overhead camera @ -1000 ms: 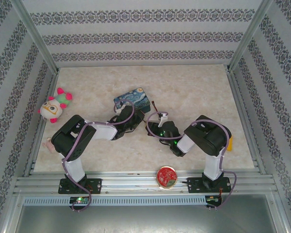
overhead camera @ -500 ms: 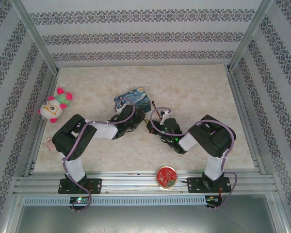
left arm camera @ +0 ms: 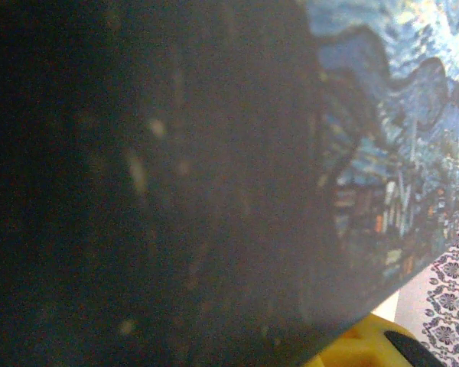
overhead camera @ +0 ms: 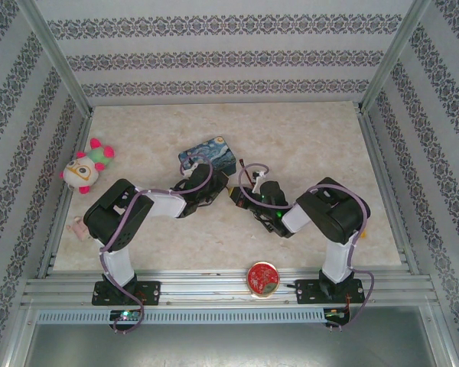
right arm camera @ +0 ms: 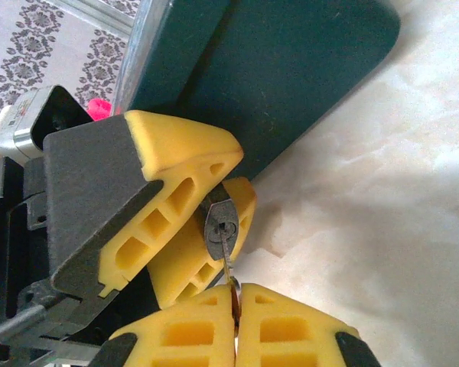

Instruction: Unlock a padlock with a key

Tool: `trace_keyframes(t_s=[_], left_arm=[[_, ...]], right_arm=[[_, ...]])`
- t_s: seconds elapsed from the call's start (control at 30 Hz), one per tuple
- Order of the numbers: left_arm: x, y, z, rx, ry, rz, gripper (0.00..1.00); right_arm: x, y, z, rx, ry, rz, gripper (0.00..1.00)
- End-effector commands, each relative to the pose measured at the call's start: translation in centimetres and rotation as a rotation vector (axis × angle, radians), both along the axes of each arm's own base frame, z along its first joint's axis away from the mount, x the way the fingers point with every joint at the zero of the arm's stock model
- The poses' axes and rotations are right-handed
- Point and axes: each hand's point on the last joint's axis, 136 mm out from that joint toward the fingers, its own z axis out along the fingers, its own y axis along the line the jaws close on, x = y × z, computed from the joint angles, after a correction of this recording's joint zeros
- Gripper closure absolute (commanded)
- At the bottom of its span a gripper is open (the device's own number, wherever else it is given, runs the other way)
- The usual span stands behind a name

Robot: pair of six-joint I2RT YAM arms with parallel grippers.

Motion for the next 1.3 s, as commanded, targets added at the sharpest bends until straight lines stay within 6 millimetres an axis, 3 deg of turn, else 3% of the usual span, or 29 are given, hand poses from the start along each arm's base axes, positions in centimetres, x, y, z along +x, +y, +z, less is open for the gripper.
trace_keyframes(t_s=[0.0,0.27,0.43,0.67,0.93,1.27], left_arm=[[-3.1,-4.6,-0.1,-0.103,0.073,-0.195,0.88],[-3.5,-5.3,0.5,-0.127,0.065,-0.241,0.94],[-3.8,-5.6,0.8,-0.155,0.069,-0.258,1.0],[-4.6,-5.8,1.1,-0.168,0.072,-0.298,1.0],[-5.8,-4.2,0.0,-0.1,0.128,-0.321,1.0],[-5.9,-4.3,-0.1,-0.083,0.151,-0.353,1.0]], right_arm=[[0.7,3.4,8.3,0.191,-0.239,0.132,1.0],[1.1,3.2,9.5,0.254,-0.23,0.226,1.0],[1.3,2.9,8.6,0.239,-0.217,0.245,0.96],[2.0,1.6,7.8,0.228,-0.211,0.21,0.95],[2.5,0.0,7.7,0.209,-0.189,0.193,0.97],[2.5,1.2,7.0,0.199,-0.172,0.197,0.99]])
